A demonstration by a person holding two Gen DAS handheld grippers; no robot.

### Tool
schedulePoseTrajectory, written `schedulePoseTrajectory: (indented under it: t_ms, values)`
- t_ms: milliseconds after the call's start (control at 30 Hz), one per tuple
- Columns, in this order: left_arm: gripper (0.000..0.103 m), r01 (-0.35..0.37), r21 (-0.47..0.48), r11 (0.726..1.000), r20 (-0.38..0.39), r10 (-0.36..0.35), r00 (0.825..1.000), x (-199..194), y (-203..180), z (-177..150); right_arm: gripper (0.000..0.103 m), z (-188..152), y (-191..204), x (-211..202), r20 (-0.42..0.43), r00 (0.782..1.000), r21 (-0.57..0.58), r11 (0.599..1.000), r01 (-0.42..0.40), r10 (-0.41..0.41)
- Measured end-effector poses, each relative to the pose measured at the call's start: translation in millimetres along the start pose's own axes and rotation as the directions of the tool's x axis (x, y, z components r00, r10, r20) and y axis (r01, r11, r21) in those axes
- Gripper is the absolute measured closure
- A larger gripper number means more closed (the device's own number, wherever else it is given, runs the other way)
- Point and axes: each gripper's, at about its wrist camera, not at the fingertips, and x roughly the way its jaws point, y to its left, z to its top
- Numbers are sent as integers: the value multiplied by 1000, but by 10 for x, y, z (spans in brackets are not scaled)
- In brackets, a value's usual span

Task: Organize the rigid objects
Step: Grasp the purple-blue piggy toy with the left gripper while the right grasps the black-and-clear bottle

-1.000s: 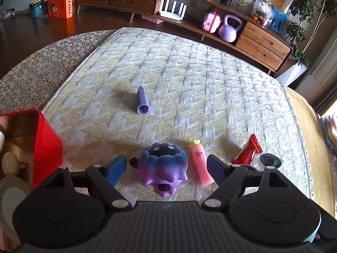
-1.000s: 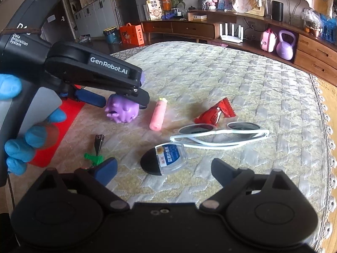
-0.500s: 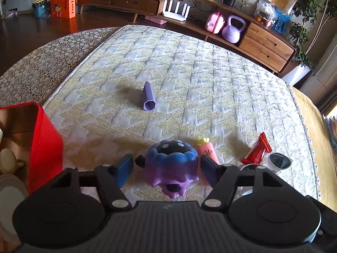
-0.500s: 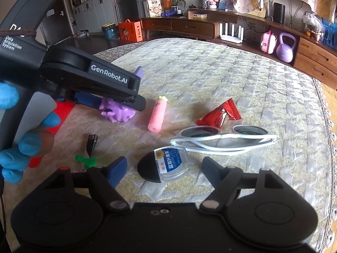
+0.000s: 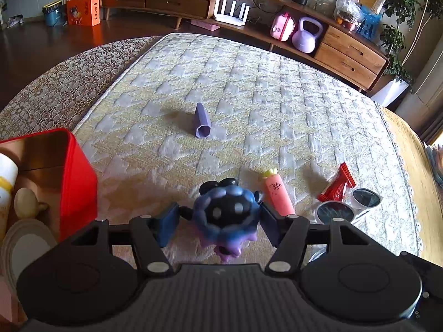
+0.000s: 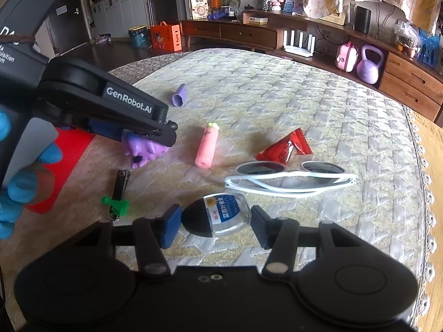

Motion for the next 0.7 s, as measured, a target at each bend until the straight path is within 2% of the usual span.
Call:
schedulePoseTrajectory:
  t_ms: [267, 700]
  values:
    - [40, -3, 16, 1000, 1, 3, 1000, -221, 37, -108, 49, -54, 65, -228, 8, 1000, -1, 1000, 12, -12]
    - [40, 32, 35, 999, 20, -33, 999, -785, 156, -275, 49, -52, 303, -743, 56, 998, -28, 1000, 2, 0]
